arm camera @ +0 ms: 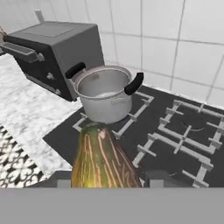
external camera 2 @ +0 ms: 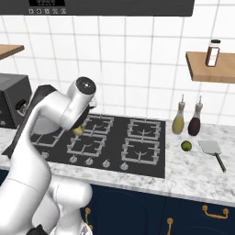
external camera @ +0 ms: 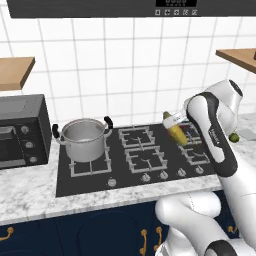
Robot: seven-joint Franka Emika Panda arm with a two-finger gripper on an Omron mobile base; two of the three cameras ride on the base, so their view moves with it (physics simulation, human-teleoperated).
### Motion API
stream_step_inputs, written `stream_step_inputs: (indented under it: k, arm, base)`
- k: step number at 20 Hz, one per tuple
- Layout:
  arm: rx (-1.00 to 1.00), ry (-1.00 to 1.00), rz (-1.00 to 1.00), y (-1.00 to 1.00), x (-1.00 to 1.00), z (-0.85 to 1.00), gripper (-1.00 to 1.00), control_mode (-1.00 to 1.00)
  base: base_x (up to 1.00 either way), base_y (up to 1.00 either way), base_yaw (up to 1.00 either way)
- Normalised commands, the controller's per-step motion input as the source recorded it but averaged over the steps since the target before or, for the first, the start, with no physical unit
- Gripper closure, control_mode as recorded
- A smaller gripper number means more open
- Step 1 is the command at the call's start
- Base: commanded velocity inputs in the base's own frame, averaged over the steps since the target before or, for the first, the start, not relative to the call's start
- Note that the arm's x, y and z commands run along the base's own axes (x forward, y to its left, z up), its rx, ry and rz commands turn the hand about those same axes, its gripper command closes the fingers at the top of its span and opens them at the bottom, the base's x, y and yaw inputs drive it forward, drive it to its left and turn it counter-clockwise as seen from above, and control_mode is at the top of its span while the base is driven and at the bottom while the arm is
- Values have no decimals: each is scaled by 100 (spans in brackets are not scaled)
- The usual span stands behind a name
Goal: Put the cucumber and lime in the pot. Retrieve the spatula and lightly stir the vegetables in the pot.
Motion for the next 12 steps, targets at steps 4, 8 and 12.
stream_step_inputs:
  k: [4,8,12]
  arm:
    - [16,-7,18,100,0,17,100,-100]
    - [7,-4,12,100,-6,35,100,-100]
    - [9,-6,10,100,-12,23,100,-100]
  base:
    - [0,0,0]
    - [0,0,0]
    - [0,0,0]
